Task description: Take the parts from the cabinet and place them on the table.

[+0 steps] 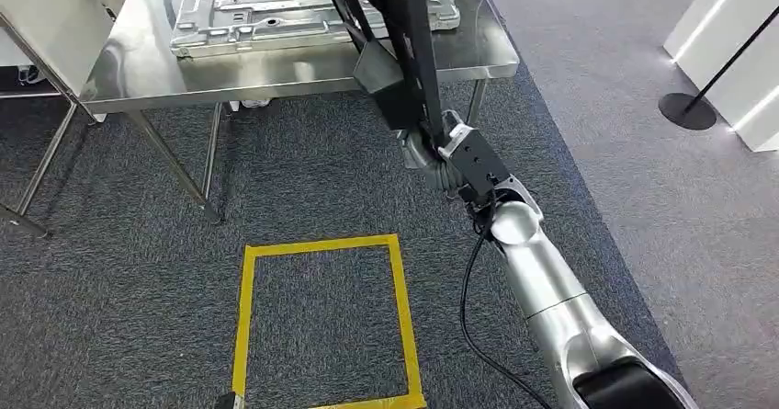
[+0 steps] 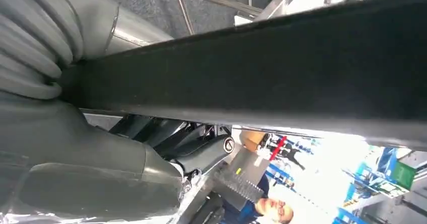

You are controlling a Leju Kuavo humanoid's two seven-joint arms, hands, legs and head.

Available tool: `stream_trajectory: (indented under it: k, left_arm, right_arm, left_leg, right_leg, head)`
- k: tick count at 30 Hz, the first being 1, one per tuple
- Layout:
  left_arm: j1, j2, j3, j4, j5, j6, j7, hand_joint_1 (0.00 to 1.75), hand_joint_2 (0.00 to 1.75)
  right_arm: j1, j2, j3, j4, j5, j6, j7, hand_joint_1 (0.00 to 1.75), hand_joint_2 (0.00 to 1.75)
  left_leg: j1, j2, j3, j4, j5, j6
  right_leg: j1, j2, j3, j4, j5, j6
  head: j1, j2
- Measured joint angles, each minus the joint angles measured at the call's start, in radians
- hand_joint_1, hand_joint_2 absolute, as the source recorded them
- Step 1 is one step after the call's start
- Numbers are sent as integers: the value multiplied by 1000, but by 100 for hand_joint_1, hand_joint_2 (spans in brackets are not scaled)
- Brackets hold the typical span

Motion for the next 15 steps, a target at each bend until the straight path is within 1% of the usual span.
stream_trajectory:
  k: [3, 6, 7, 8, 9, 10, 11, 12, 13, 14, 15]
  left_arm:
    - [0, 0, 0, 0, 2, 0, 0, 0, 175]
    - [0, 0, 0, 0, 4, 0, 0, 0, 175]
    - [-1, 0, 0, 0, 5, 0, 0, 0, 175]
    - [0, -1, 0, 0, 5, 0, 0, 0, 175]
    - [-1, -1, 0, 0, 5, 0, 0, 0, 175]
    - [-2, -2, 0, 0, 5, 0, 0, 0, 175]
    - [-1, -1, 0, 0, 5, 0, -1, 0, 175]
    - [0, -1, 0, 0, 5, 0, 0, 0, 175]
    - [1, -1, 0, 0, 4, 0, 0, 0, 175]
    - [0, -2, 0, 0, 4, 0, 0, 0, 175]
    - [0, -2, 0, 0, 2, 0, 1, 0, 175]
  right_arm:
    - [0, 3, 0, 7, 0, 1, 0, 175, 175]
    - [-2, 6, 0, 13, 0, 4, -1, 175, 175]
    - [-4, 8, 0, 13, 0, 4, -2, 175, 175]
    - [-5, 9, 0, 14, 0, 4, -3, 175, 175]
    - [-8, 9, 0, 15, 0, 4, -5, 175, 175]
    - [-10, 9, -1, 17, 0, 4, -7, 175, 175]
    - [-9, 9, -2, 20, 0, 4, -8, 175, 175]
    - [-7, 8, -2, 24, 0, 4, -8, 175, 175]
    - [-5, 8, -3, 29, 0, 4, -9, 175, 175]
    - [-5, 8, -4, 32, 0, 4, -9, 175, 175]
    - [-6, 8, -5, 34, 0, 4, -10, 175, 175]
  left_leg:
    - [-1, 0, -3, 5, -3, 5]
    - [-3, 0, -4, 5, -3, 12]
    - [5, 1, 2, -8, 3, 20]
    - [8, 4, 10, -17, 9, 25]
    - [9, 5, 10, -19, 10, 29]
    - [8, 5, 10, -19, 10, 29]
    - [7, 5, 10, -19, 9, 30]
    - [6, 5, 10, -18, 8, 31]
    - [5, 5, 11, -16, 6, 31]
    - [5, 4, 12, -14, 3, 29]
    - [5, 3, 14, -10, -1, 27]
  right_leg:
    - [-1, 0, 0, 0, 0, 4]
    - [-2, 0, 2, -6, 3, 14]
    - [2, 0, 4, -6, 1, 19]
    - [-1, -1, -3, 14, -14, 17]
    - [1, 0, -28, 66, -47, 15]
    - [1, -1, -68, 149, -88, 15]
    - [0, -1, -111, 233, -120, 16]
    - [0, -1, -147, 299, -138, 17]
    - [0, -1, -164, 321, -132, 16]
    - [0, -1, -152, 287, -100, 14]
    - [0, -1, -116, 209, -53, 11]
  head:
    - [0, 0]
    - [0, 0]
    - [1, 0]
    - [1, 0]
    - [2, 0]
    - [2, 0]
    - [0, 0]
    - [2, 0]
    - [1, 0]
    - [2, 0]
    - [1, 0]
